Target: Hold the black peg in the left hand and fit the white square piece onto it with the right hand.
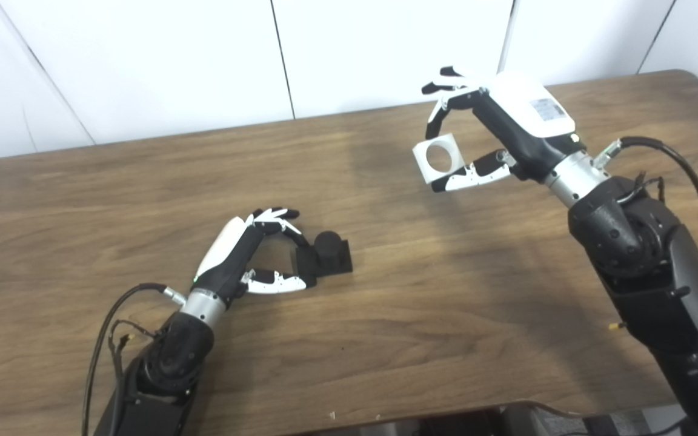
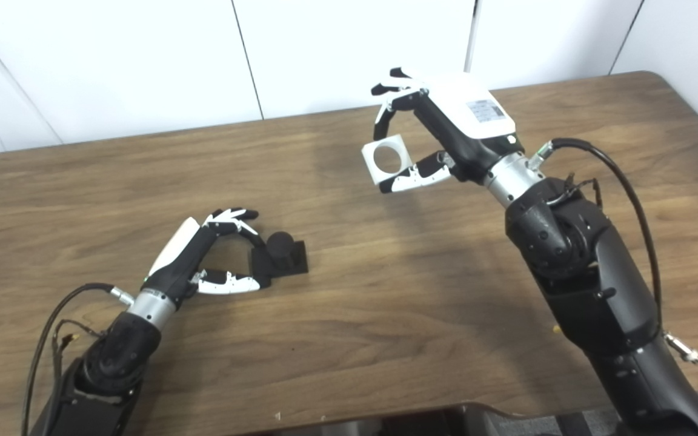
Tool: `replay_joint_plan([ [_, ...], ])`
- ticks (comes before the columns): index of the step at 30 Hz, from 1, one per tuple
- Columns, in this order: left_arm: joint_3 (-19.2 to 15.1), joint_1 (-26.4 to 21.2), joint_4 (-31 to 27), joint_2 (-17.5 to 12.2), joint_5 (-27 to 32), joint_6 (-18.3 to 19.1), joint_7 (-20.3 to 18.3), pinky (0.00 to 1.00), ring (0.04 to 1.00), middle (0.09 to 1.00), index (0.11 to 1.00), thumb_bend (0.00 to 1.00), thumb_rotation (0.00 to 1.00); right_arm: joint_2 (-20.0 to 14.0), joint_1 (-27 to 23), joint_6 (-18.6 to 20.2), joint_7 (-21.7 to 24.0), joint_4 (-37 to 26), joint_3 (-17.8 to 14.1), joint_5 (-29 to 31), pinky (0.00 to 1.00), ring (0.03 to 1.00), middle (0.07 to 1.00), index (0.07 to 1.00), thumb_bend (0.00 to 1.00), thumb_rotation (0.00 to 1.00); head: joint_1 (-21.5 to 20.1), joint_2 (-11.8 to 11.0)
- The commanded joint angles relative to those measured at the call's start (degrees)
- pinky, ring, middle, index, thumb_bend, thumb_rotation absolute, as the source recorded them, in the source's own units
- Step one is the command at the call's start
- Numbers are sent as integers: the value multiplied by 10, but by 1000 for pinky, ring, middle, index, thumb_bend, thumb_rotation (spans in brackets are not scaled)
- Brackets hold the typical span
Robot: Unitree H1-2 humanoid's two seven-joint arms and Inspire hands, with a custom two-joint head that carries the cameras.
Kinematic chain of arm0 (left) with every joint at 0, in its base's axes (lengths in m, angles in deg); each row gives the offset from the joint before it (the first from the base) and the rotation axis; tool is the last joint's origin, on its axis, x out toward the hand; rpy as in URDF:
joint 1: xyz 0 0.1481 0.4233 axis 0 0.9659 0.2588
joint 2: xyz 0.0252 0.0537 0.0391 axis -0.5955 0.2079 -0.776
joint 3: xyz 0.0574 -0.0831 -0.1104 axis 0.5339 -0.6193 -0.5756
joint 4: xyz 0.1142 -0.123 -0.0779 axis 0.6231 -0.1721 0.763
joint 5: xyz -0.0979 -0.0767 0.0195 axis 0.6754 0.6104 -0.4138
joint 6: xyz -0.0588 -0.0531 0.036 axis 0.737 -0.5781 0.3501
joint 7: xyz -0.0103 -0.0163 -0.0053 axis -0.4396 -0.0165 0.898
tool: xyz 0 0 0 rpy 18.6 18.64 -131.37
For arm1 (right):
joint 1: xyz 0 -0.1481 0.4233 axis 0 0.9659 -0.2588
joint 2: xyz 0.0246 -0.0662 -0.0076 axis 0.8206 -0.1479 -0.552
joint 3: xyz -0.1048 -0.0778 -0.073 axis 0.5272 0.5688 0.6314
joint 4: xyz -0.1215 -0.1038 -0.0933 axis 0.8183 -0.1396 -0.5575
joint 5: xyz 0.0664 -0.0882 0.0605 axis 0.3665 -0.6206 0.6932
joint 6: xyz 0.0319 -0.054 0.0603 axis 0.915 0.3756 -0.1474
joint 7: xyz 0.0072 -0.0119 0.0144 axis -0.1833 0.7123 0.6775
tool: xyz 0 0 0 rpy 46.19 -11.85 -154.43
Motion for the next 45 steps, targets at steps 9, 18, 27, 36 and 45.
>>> replay_joint_plan([
  [9, 17, 4, 27, 14, -11, 23, -26, 1000, 959, 877, 485, 518, 81, 34, -18, 14, 30, -46, 9, -18, 940, 944, 824, 480, 517, 145, 12, 2],
  [18, 18, 2, 30, 19, -16, 25, -24, 1000, 956, 876, 484, 518, 83, 67, -13, 13, 45, -55, 27, -17, 931, 931, 827, 479, 517, 144, 25, 3],
  [27, 20, 0, 30, 23, -18, 32, -26, 1000, 960, 879, 484, 518, 84, 88, -3, 8, 48, -41, 55, -31, 882, 921, 829, 480, 515, 147, 35, 4],
  [36, 20, 1, 30, 29, -21, 32, -24, 1000, 959, 878, 484, 519, 84, 96, -4, 11, 57, -21, 73, -34, 908, 923, 834, 480, 516, 146, 47, 8],
  [45, 20, 3, 28, 31, -21, 33, -26, 1000, 964, 880, 485, 519, 83, 105, -11, 6, 56, 11, 90, -40, 889, 912, 826, 480, 516, 147, 51, 10],
])
